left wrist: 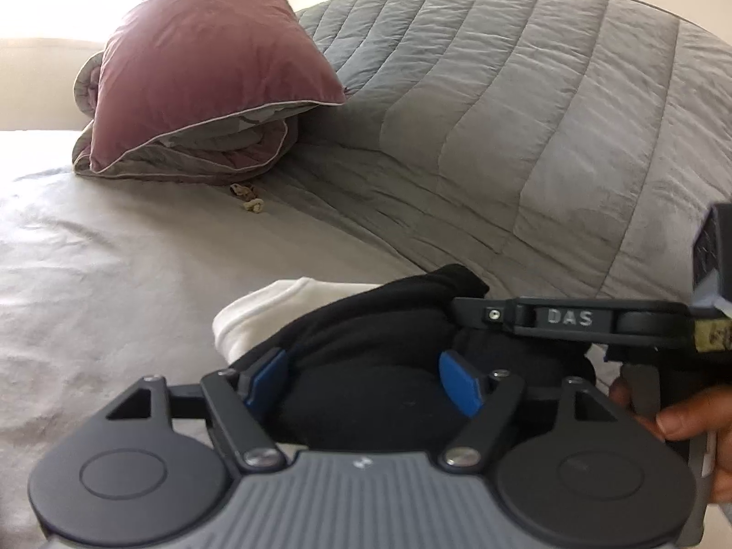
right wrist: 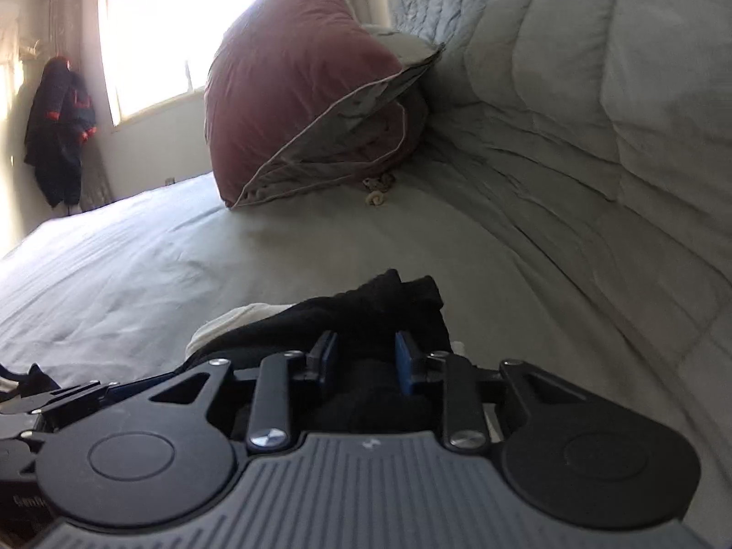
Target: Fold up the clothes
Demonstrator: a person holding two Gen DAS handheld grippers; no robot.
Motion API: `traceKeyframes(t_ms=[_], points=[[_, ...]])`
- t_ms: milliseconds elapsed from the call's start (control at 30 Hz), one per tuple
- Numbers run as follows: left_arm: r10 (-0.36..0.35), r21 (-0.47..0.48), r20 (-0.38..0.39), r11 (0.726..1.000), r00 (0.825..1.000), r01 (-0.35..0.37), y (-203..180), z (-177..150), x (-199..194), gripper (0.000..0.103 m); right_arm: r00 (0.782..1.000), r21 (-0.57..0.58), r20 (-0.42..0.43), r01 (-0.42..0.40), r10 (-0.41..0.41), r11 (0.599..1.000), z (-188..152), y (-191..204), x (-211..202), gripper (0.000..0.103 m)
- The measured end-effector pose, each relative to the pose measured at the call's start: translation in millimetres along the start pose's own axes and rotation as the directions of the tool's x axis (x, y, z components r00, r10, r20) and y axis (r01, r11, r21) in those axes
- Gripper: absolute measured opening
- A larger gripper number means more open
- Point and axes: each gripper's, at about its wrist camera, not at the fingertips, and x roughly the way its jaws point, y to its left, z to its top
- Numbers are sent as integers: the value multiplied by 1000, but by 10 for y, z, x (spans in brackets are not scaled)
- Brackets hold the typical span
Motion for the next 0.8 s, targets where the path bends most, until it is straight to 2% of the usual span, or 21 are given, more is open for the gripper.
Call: traceKeyframes(t_ms=[133, 267, 433, 600, 700, 800], points=[[-2, -20, -9, 1000, 1000, 2, -20, 135, -258, 79, 999, 62, 44, -31, 28, 998, 83, -17, -216, 48], [7, -58, -22, 998, 1000, -8, -4, 138, -497, 82, 998, 72, 48, -31, 28, 997, 193, 87, -439, 49], [36, -106, -79, 993, 996, -44, 81, 136, -908, 85, 999, 86, 42, -38, 35, 996, 228, 299, -756, 51], [75, -88, -155, 992, 985, -90, 180, 110, -1310, 88, 999, 109, 28, -38, 35, 993, 157, 560, -973, 57], [68, -79, -224, 993, 972, -88, 251, 81, -1486, 89, 999, 148, -21, -36, 39, 988, 56, 695, -1073, 58], [64, -65, -258, 994, 964, -83, 295, 31, -1671, 89, 995, 186, -84, -41, 58, 982, -67, 822, -1106, 58]])
